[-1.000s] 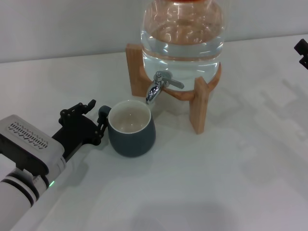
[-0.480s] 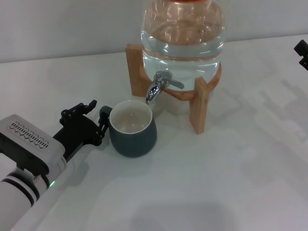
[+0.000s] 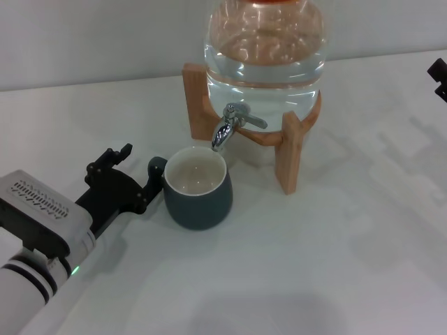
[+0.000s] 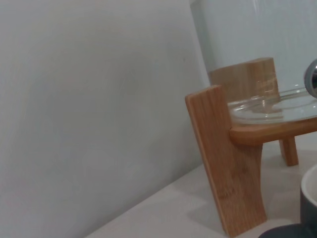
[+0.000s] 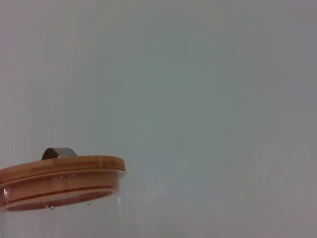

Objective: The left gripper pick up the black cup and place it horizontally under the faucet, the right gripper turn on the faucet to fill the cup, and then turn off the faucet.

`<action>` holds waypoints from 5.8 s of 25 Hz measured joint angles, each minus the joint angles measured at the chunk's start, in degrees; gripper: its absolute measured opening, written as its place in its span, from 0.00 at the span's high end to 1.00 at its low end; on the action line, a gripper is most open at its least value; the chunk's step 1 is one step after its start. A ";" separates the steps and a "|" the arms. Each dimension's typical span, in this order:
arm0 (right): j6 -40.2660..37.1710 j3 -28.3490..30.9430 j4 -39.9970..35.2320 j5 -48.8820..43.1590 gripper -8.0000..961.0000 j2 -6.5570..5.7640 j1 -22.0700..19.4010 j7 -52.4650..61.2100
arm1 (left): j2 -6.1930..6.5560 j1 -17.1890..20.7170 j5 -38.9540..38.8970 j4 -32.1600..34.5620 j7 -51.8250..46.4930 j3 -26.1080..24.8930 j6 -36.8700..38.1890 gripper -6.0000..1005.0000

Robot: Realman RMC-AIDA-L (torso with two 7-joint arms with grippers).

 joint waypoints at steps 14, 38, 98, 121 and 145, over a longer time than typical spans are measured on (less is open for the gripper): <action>0.21 -0.87 -0.08 0.00 0.12 0.00 0.04 0.14 | 0.01 5.31 0.26 2.08 2.92 0.01 1.97 0.34; 0.22 -1.36 -0.07 0.00 0.12 0.00 -0.27 0.17 | -0.09 7.55 -2.87 2.28 8.11 -0.28 3.29 0.34; 3.07 -22.23 0.48 0.54 0.11 0.87 3.95 -0.08 | 0.34 10.79 -23.18 -9.63 14.82 -10.03 30.26 0.20; -1.47 -31.71 0.93 0.87 0.12 1.67 10.34 3.48 | 0.23 10.46 -21.76 -8.09 14.94 -9.95 27.31 0.13; -2.68 -35.48 0.75 1.18 0.12 1.67 12.92 7.12 | 0.24 9.70 -21.13 -8.09 14.85 -9.95 25.62 0.13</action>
